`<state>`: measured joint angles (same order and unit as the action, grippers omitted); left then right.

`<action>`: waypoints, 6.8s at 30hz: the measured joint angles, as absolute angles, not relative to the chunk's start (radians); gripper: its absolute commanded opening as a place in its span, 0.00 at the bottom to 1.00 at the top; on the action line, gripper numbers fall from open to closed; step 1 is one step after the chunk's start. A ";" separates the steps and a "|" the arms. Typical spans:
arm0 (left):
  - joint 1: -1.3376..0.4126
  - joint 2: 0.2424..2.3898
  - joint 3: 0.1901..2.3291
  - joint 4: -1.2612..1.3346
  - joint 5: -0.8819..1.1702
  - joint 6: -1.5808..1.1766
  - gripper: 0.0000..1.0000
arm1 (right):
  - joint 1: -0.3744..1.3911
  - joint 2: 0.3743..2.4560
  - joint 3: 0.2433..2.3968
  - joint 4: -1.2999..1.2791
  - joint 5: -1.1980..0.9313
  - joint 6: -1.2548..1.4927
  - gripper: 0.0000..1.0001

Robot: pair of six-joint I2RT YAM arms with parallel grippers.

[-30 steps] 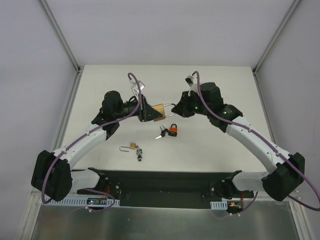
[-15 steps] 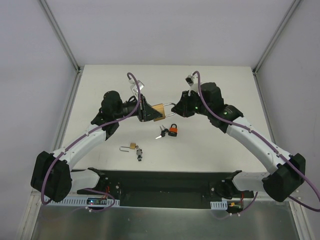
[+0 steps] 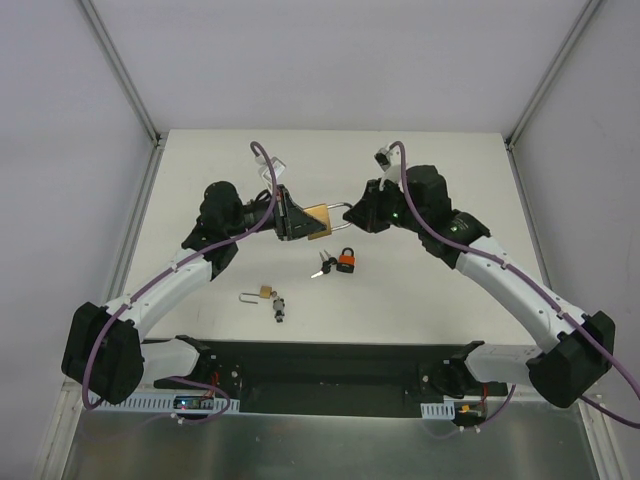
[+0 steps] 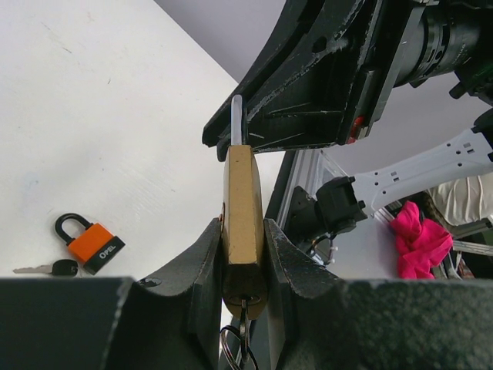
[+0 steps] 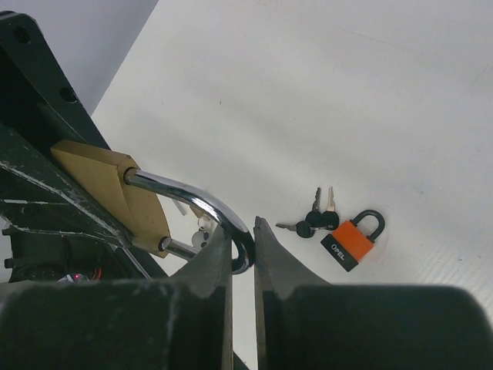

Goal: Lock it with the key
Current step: Lock the lock.

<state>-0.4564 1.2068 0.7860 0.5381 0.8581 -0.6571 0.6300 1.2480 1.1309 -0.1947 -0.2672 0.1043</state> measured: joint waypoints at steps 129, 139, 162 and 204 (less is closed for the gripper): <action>-0.521 1.257 0.794 0.559 0.826 -0.594 0.00 | 0.779 1.219 1.163 -0.325 0.094 -0.089 0.02; -0.520 1.271 0.794 0.573 0.831 -0.613 0.00 | 0.776 1.220 1.163 -0.327 0.091 -0.091 0.01; -0.502 1.341 0.794 0.746 0.882 -0.765 0.00 | 0.763 1.206 1.148 -0.282 0.098 -0.088 0.01; -0.503 1.367 0.828 0.636 0.939 -0.660 0.00 | 0.762 1.216 1.148 -0.305 0.020 -0.134 0.01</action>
